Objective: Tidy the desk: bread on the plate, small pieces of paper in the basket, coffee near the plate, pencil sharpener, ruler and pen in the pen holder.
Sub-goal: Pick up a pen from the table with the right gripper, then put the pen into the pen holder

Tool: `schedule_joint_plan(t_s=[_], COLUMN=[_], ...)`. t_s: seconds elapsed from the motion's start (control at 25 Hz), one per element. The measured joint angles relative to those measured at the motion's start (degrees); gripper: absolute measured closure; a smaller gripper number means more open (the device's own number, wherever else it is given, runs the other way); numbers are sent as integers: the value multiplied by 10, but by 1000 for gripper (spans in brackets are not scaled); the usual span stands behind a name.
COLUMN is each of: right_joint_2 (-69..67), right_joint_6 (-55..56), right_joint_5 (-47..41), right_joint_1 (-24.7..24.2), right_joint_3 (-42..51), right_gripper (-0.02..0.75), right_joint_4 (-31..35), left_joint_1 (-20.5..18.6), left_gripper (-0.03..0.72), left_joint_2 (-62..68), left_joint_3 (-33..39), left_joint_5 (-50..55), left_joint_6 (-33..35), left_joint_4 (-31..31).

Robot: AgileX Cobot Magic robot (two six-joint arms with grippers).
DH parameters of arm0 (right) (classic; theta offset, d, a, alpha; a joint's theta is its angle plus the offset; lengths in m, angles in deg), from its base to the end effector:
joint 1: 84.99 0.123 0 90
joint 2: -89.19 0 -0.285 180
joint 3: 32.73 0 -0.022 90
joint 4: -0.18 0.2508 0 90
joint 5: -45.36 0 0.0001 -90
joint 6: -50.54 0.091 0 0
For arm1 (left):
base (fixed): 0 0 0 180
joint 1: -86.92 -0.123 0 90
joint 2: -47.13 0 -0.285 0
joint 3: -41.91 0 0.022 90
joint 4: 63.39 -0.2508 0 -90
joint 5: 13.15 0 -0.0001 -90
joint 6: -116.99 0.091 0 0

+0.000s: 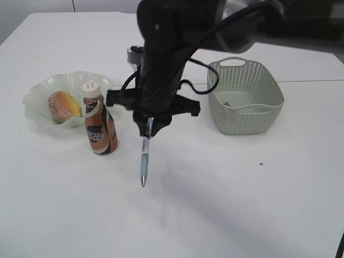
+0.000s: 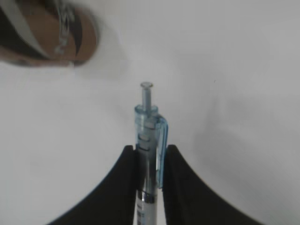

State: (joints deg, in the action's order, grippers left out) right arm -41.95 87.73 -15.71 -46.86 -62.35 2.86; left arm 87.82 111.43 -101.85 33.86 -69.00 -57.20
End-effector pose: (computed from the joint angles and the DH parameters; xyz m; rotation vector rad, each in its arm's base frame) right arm 0.3633 0.2899 0.2223 -0.0001 2.9105 0.3234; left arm 0.1757 -0.0099 0.2791 -0.1797 2.5710 -0.1744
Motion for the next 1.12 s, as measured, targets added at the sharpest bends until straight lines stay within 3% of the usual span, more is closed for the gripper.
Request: schedule_joint_plan(t_s=[0.48, 1.12], right_joint_2=[75, 54], right_joint_6=[-107, -309], right_joint_5=[116, 385], right_joint_1=[-134, -188], right_joint_3=[0, 0], right_gripper=[635, 635], right_joint_4=[58, 206], left_joint_1=[0, 0], left_gripper=[318, 318], left_joint_2=[0, 0], left_joint_3=[0, 0], left_joint_5=[0, 0], left_joint_6=[0, 0], left_joint_4=[0, 0])
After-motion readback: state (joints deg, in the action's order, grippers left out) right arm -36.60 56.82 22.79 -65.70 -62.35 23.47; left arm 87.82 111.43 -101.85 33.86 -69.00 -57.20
